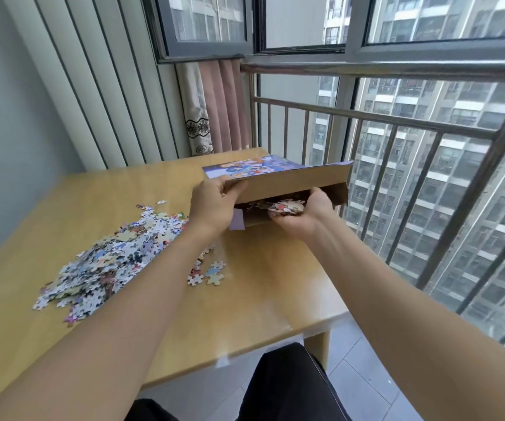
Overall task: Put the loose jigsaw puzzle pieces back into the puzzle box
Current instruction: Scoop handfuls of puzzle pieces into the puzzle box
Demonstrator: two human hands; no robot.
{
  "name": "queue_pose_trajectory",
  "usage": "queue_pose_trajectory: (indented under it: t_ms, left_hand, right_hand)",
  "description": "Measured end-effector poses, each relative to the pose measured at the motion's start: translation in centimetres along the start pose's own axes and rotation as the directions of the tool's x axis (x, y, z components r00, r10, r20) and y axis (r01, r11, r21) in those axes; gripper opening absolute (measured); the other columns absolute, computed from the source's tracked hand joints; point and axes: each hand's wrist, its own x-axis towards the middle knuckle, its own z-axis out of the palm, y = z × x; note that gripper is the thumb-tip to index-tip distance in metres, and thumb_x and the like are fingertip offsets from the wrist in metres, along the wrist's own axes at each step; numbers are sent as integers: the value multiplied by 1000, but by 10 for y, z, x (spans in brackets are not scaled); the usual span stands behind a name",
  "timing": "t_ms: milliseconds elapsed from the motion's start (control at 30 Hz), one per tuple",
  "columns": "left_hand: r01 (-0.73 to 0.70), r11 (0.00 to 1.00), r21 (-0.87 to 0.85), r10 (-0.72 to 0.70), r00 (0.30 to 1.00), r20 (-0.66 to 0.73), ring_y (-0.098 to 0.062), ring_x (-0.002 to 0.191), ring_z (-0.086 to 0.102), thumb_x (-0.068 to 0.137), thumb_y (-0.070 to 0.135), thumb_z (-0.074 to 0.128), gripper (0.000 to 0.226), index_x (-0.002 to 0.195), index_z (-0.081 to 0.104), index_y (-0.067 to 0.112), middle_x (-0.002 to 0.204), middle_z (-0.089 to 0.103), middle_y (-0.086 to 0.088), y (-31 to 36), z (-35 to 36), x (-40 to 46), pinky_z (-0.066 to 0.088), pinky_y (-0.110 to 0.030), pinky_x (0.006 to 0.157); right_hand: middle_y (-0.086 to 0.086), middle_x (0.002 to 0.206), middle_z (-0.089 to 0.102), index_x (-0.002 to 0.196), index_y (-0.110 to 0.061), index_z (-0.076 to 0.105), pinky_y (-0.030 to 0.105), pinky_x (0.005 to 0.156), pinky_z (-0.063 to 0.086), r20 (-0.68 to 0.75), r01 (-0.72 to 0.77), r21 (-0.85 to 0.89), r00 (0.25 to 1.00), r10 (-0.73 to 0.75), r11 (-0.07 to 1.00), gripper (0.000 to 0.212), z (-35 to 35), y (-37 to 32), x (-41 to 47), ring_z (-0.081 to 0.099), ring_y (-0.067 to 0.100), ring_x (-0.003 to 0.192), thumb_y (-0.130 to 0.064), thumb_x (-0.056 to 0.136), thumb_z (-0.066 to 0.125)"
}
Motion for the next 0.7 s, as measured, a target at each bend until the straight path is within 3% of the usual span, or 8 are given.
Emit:
queue_pose_trajectory:
  t_ms: [100,267,333,400,500,567,633,700]
  left_hand:
    - [-32,999,-36,32,999,5,-10,75,59,95,32,67,17,92,77,19,83,74,1,11,-5,7,44,-17,68]
    - [-51,996,-79,52,999,0,-18,81,61,94,31,68,16,92,78,19,89,75,-8,24,-12,16,52,-41,86]
    - [-66,993,-94,65,998,-14,-16,81,62,94,32,68,16,95,79,20,90,76,-5,26,-19,21,52,-36,85]
    - [-76,990,-121,73,997,-28,-7,83,65,93,31,69,13,99,79,25,91,76,5,26,-24,25,50,-20,76]
    - [-56,987,-149,49,998,-50,1,75,60,93,32,69,7,93,76,29,84,73,12,28,-28,30,44,-14,72]
    - [-42,985,-166,34,998,-48,-13,81,65,93,33,69,13,93,76,23,87,75,-1,30,-28,32,52,-30,78]
    - [-43,984,-172,34,998,-55,-31,90,66,94,32,68,19,97,77,15,93,75,-13,32,-26,34,53,-44,88]
    - [-48,981,-188,37,997,-61,-34,97,66,94,30,69,20,98,77,13,95,75,-12,34,-25,34,52,-47,91]
  right_hand:
    - [20,112,72,122,-12,66,62,92,52,17,24,114,1000,-26,993,62,22,-4,5,69,44,102,-62,90,48]
    - [17,111,73,122,-18,65,63,93,50,3,38,224,999,-40,974,91,47,-11,16,69,44,101,-90,70,48]
    - [17,112,73,125,-17,63,62,95,50,43,40,206,998,-50,978,91,50,-15,19,69,43,102,-90,73,44]
    - [16,120,70,132,-16,58,59,99,49,105,59,89,992,-69,994,92,50,-20,21,67,41,108,-89,79,37]
    - [13,123,69,136,-18,54,52,96,54,116,127,-158,987,-110,979,79,50,-26,20,68,36,108,-79,88,40]
    - [9,119,71,132,-18,55,44,86,58,99,188,-285,981,-167,940,59,48,-26,19,69,30,104,-63,94,48]
    - [10,117,69,121,-14,59,42,90,56,127,253,-417,967,-220,873,37,42,-25,17,67,25,105,-41,97,53]
    - [13,111,63,103,-6,59,36,91,53,158,315,-631,947,-281,708,13,36,-29,18,61,25,103,-10,93,53]
